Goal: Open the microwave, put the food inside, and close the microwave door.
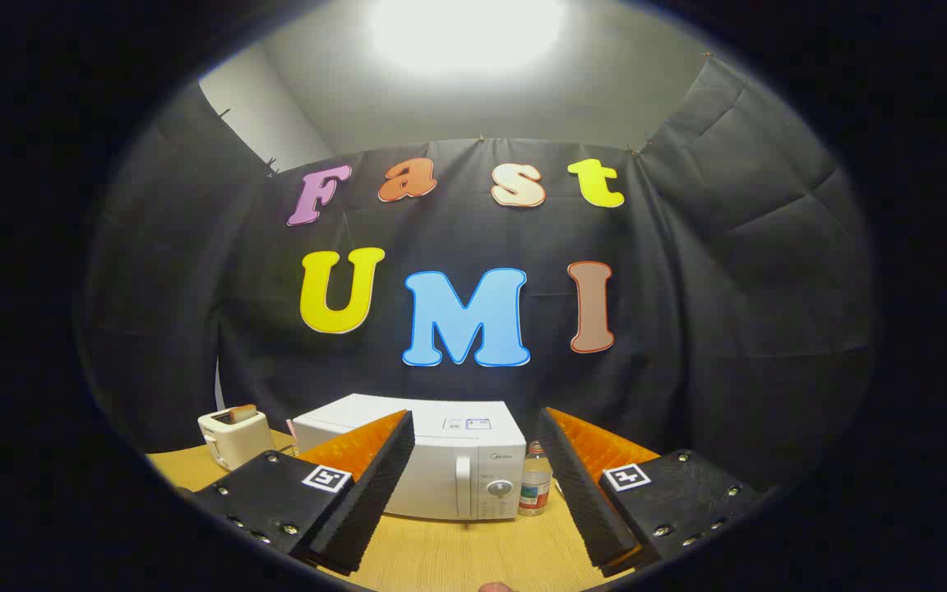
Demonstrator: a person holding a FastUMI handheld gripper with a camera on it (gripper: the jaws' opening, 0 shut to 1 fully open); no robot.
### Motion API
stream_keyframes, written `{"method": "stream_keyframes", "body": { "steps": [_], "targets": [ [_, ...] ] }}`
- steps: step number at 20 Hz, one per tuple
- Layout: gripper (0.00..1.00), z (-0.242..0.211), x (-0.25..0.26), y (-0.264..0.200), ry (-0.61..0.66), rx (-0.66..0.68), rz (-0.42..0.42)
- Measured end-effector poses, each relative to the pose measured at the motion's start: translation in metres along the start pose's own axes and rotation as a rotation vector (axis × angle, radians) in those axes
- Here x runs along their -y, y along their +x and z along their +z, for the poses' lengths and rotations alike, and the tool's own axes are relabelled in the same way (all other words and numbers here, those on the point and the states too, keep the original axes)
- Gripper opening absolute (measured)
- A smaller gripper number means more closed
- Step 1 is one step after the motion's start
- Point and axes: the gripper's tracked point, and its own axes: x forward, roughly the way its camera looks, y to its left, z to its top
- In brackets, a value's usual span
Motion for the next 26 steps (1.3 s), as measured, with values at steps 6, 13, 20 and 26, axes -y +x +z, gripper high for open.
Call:
{"method": "stream_keyframes", "body": {
  "steps": [6, 13, 20, 26],
  "targets": [
    [0.96, 0.001, 0.003, 0.004, 0.007, 0.0, 0.0],
    [0.96, -0.001, 0.016, 0.002, 0.025, -0.001, -0.02],
    [0.96, -0.006, 0.022, 0.005, 0.022, -0.007, -0.024],
    [0.96, -0.031, 0.016, 0.026, 0.042, -0.053, 0.004]
  ]
}}
